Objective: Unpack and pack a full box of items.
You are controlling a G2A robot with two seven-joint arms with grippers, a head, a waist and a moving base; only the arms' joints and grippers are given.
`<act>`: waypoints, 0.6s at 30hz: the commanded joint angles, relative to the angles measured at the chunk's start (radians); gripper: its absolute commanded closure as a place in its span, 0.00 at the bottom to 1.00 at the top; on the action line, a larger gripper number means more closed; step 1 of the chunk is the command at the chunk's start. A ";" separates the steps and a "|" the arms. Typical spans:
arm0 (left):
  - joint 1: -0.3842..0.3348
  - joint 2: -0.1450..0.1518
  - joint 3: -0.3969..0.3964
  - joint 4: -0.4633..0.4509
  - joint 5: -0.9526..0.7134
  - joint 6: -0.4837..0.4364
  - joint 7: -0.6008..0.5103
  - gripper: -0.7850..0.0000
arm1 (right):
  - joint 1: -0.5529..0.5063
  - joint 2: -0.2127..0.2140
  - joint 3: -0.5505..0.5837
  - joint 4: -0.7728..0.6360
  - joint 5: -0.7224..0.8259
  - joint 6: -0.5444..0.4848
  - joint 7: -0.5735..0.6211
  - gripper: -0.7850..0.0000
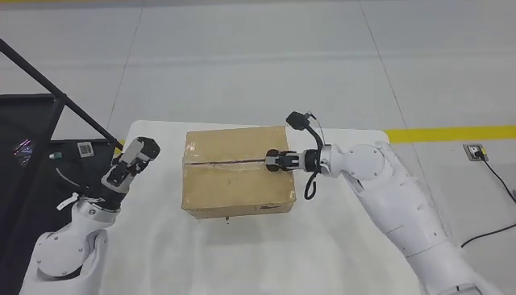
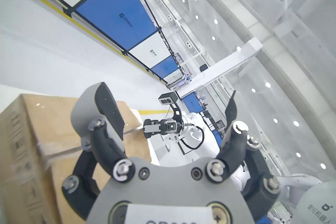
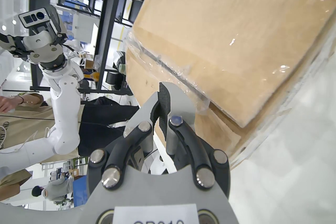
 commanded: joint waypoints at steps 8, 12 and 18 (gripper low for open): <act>-0.015 0.001 0.036 0.181 -0.002 0.013 -0.011 0.00 | 0.067 -0.054 -0.097 0.112 0.019 0.036 -0.063 1.00; -0.060 -0.001 0.077 0.279 -0.018 0.017 -0.036 0.00 | 0.081 -0.074 -0.128 0.127 0.028 0.054 -0.076 1.00; -0.087 -0.005 0.134 0.348 -0.033 -0.014 -0.079 0.00 | 0.104 -0.113 -0.181 0.159 0.055 0.043 -0.093 1.00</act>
